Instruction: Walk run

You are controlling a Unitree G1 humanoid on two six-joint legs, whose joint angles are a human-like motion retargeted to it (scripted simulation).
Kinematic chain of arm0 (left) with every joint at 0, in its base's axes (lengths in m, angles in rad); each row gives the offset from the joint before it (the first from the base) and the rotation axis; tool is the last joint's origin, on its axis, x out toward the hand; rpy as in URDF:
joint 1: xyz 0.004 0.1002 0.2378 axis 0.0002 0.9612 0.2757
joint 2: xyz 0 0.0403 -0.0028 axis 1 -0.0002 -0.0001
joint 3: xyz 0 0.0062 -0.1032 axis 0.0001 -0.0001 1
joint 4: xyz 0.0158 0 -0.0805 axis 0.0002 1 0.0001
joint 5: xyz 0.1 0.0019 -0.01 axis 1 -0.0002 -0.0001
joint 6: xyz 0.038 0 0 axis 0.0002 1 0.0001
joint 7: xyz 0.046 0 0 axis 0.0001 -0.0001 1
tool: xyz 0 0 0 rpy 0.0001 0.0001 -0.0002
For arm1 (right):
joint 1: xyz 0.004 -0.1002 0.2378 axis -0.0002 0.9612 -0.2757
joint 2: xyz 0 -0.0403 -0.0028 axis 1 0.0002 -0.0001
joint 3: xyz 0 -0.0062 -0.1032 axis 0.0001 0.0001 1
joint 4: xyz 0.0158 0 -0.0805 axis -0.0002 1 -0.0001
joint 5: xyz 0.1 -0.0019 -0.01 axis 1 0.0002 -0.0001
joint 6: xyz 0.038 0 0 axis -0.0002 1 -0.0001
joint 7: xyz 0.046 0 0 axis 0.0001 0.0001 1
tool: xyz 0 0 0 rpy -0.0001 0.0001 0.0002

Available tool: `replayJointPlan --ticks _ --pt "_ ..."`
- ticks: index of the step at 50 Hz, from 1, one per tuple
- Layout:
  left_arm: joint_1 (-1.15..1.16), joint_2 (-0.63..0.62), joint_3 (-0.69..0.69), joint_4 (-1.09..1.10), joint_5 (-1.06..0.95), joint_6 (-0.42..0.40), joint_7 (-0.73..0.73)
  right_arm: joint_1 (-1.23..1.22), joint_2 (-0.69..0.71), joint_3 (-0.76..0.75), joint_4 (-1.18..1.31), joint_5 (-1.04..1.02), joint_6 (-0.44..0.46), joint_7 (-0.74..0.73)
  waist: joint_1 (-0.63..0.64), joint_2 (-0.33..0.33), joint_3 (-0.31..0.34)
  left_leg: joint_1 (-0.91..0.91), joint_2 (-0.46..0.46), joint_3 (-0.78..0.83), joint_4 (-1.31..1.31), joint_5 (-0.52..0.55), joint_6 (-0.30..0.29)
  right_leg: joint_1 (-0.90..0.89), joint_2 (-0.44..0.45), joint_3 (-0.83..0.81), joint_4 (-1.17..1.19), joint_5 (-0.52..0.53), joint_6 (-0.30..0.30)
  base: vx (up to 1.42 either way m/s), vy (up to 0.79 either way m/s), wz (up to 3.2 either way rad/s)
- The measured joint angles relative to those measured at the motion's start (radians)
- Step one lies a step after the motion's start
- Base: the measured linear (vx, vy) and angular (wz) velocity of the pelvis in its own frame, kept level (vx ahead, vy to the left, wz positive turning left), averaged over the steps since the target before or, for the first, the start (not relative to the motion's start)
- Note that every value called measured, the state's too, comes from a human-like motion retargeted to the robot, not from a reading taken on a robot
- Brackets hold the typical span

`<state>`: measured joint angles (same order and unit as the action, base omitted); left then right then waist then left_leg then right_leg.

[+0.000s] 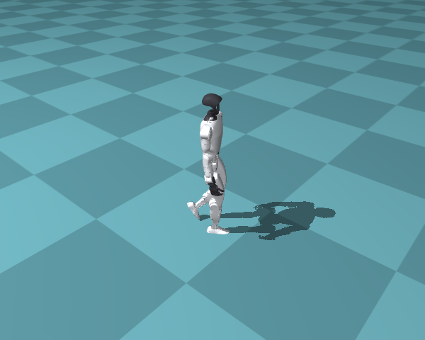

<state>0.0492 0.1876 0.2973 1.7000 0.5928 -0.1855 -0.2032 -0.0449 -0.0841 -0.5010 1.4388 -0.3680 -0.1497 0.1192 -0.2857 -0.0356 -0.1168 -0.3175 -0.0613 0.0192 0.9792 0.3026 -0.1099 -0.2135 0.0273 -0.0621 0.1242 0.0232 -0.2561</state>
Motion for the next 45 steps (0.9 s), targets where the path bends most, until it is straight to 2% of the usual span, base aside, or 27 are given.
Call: replayJointPlan --ticks 3,4,7,10,12,13,14,15,17,18,19,20,21,22,23,25,27,28,30,32,35,37,40,43,45 --pt "0.172 -0.072 0.071 0.0 0.046 0.075 0.045 -0.113 -0.015 0.059 -0.147 -0.017 -0.043 -0.02 0.097 -0.051 0.019 -0.127 0.055 0.121 -0.14 -0.139 0.131 0.07 0.027 0.128 -0.017 0.002 -0.006 0.9 -0.38 -3.12" --pt "0.22 -0.096 0.088 0.0 0.045 0.09 0.035 -0.147 -0.024 0.074 -0.187 -0.025 -0.058 -0.023 0.131 -0.058 0.024 -0.155 0.08 0.162 -0.228 -0.153 0.158 0.088 0.042 0.175 -0.018 0.0 -0.006 0.92 -0.26 -3.04" --pt "0.34 -0.158 0.123 0.0 0.054 0.103 -0.024 -0.229 -0.061 0.107 -0.281 -0.047 -0.1 -0.038 0.24 -0.055 0.04 -0.198 0.103 0.21 -0.56 -0.157 0.202 0.161 0.088 0.276 -0.024 -0.013 -0.006 0.98 -0.16 -2.77" --pt "0.414 -0.191 0.132 0.0 0.109 0.108 -0.056 -0.271 -0.11 0.118 -0.337 -0.06 -0.125 -0.067 0.3 -0.036 0.06 -0.218 0.06 0.187 -0.847 -0.254 0.237 0.252 0.13 0.333 -0.027 -0.019 -0.006 1.08 -0.1 -1.51" --pt "0.443 -0.186 0.122 0.0 0.147 0.126 -0.048 -0.265 -0.127 0.112 -0.338 -0.065 -0.133 -0.094 0.315 -0.045 0.068 -0.231 0.007 0.089 -0.968 -0.319 0.128 0.322 0.138 0.314 -0.023 0.004 -0.006 1.2 -0.28 -0.46" --pt "0.448 -0.175 0.115 0.0 0.164 0.141 -0.042 -0.255 -0.132 0.104 -0.329 -0.064 -0.134 -0.108 0.306 -0.038 0.07 -0.228 0.022 0.116 -0.986 -0.346 0.028 0.354 0.159 0.275 -0.023 0.03 -0.006 1.25 -0.32 0.1" --pt "0.446 -0.16 0.109 0.0 0.176 0.157 -0.036 -0.24 -0.137 0.095 -0.311 -0.057 -0.129 -0.118 0.307 -0.034 0.066 -0.229 0.019 0.092 -0.969 -0.339 0.016 0.373 0.177 0.245 -0.013 0.072 0.002 1.24 -0.32 0.21" --pt "0.441 -0.144 0.101 0.0 0.187 0.175 -0.031 -0.223 -0.141 0.085 -0.289 -0.048 -0.122 -0.128 0.312 -0.032 0.059 -0.232 0.005 0.043 -0.935 -0.314 0.048 0.386 0.193 0.221 0.001 0.123 0.013 1.25 -0.25 -0.4" --pt "0.419 -0.115 0.105 0.0 0.192 0.2 -0.016 -0.174 -0.142 0.075 -0.22 -0.026 -0.096 -0.126 0.37 -0.03 0.036 -0.223 0.056 0.119 -0.853 -0.264 0.035 0.402 0.2 0.203 0.073 0.298 0.104 1.33 -0.15 -1.18" --pt "0.406 -0.103 0.111 0.0 0.187 0.201 -0.006 -0.148 -0.138 0.066 -0.177 -0.025 -0.08 -0.114 0.398 -0.037 0.027 -0.209 0.068 0.142 -0.833 -0.196 0.045 0.399 0.2 0.194 0.133 0.404 0.178 1.37 -0.12 -1.01" --pt "0.39 -0.09 0.118 0.0 0.17 0.191 -0.003 -0.123 -0.128 0.059 -0.13 -0.037 -0.063 -0.102 0.386 -0.059 0.022 -0.202 0.028 0.073 -0.794 -0.2 0.069 0.365 0.189 0.166 0.254 0.464 0.261 1.34 -0.15 -0.3" --pt "0.373 -0.076 0.125 0.0 0.146 0.175 -0.003 -0.1 -0.115 0.055 -0.08 -0.054 -0.046 -0.089 0.353 -0.088 0.02 -0.199 -0.038 -0.042 -0.745 -0.239 0.099 0.316 0.173 0.127 0.404 0.5 0.347 1.24 -0.24 0.33" --pt "0.326 -0.055 0.124 0.0 0.104 0.158 -0.024 -0.094 -0.1 0.064 -0.025 -0.063 -0.026 -0.093 0.321 -0.109 0.035 -0.196 -0.073 -0.073 -0.696 -0.282 0.09 0.255 0.144 0.081 0.562 0.5 0.421 1.15 -0.32 0.25" --pt "0.275 -0.032 0.115 0.0 0.06 0.146 -0.044 -0.085 -0.086 0.071 0.032 -0.068 -0.008 -0.1 0.304 -0.117 0.046 -0.182 -0.071 -0.058 -0.661 -0.32 0.085 0.201 0.127 0.043 0.681 0.5 0.469 1.04 -0.39 -0.45" --pt "0.217 -0.005 0.093 0.0 0.012 0.142 -0.063 -0.072 -0.074 0.074 0.09 -0.064 0.006 -0.11 0.318 -0.098 0.046 -0.147 0.008 0.047 -0.655 -0.346 0.088 0.162 0.134 0.025 0.72 0.5 0.463 0.95 -0.36 -0.83" --pt "0.093 0.041 0.053 0.0 -0.056 0.141 -0.058 -0.021 -0.048 0.074 0.185 -0.061 0.024 -0.107 0.324 -0.015 0.03 -0.054 0.133 0.105 -0.72 -0.364 0.093 0.081 0.192 -0.063 0.69 0.445 0.35 0.85 -0.32 -0.66" --pt "-0.032 0.067 0.058 -0.012 -0.064 0.115 0.003 0.046 -0.027 0.091 0.245 -0.071 0.031 -0.06 0.288 0.012 0.038 0.016 0.127 0.076 -0.771 -0.363 0.103 -0.012 0.187 -0.089 0.687 0.349 0.329 0.84 -0.35 0.3" --pt "-0.081 0.075 0.067 -0.049 -0.061 0.098 0.033 0.081 -0.014 0.103 0.257 -0.084 0.034 -0.033 0.254 0.022 0.046 0.045 0.125 0.064 -0.797 -0.356 0.1 -0.057 0.174 -0.09 0.673 0.298 0.341 0.8 -0.34 0.82" --pt "-0.162 0.089 0.069 -0.14 -0.069 0.056 0.064 0.16 0.007 0.136 0.261 -0.129 0.041 0.013 0.171 0.051 0.058 0.104 0.14 0.065 -0.847 -0.354 0.09 -0.151 0.115 -0.111 0.626 0.193 0.356 0.75 -0.31 0.84" --pt "-0.229 0.118 0.052 -0.223 -0.105 0.016 0.048 0.238 0.014 0.156 0.261 -0.209 0.05 0.04 0.123 0.063 0.057 0.168 0.127 0.08 -0.889 -0.375 0.092 -0.214 0.029 -0.133 0.504 0.122 0.324 0.84 -0.36 0.09" --pt "-0.331 0.193 0.025 -0.32 -0.171 -0.009 0.0 0.334 0.016 0.17 0.261 -0.327 0.085 0.076 0.069 0.056 0.065 0.275 0.095 0.12 -0.936 -0.42 0.081 -0.269 -0.127 -0.201 0.276 0.106 0.27 0.78 -0.36 -0.4" --pt "-0.381 0.235 0.045 -0.366 -0.17 -0.011 -0.005 0.376 0.017 0.168 0.261 -0.369 0.131 0.096 0.051 0.053 0.062 0.334 0.088 0.156 -0.95 -0.454 0.058 -0.31 -0.185 -0.22 0.117 0.082 0.238 0.76 -0.43 -0.8" --pt "-0.412 0.275 0.079 -0.405 -0.161 -0.019 0.036 0.421 0.019 0.13 0.261 -0.384 0.2 0.119 0.075 0.076 0.033 0.386 0.104 0.216 -0.944 -0.481 0.02 -0.349 -0.146 -0.205 -0.131 0.079 0.185 0.76 -0.43 -1.31" --pt "-0.4 0.273 0.092 -0.399 -0.187 -0.03 0.099 0.449 0.027 0.082 0.261 -0.317 0.21 0.137 0.051 0.121 0.011 0.425 0.152 0.212 -0.895 -0.387 -0.05 -0.311 -0.13 -0.363 -0.129 0.085 0.089 1.06 -0.7 -0.46" --pt "-0.371 0.246 0.104 -0.385 -0.213 -0.034 0.12 0.445 0.027 0.044 0.261 -0.262 0.205 0.148 0.015 0.128 -0.01 0.44 0.169 0.192 -0.844 -0.244 -0.121 -0.294 -0.164 -0.467 -0.071 0.14 0.106 0.99 -0.7 0.11"
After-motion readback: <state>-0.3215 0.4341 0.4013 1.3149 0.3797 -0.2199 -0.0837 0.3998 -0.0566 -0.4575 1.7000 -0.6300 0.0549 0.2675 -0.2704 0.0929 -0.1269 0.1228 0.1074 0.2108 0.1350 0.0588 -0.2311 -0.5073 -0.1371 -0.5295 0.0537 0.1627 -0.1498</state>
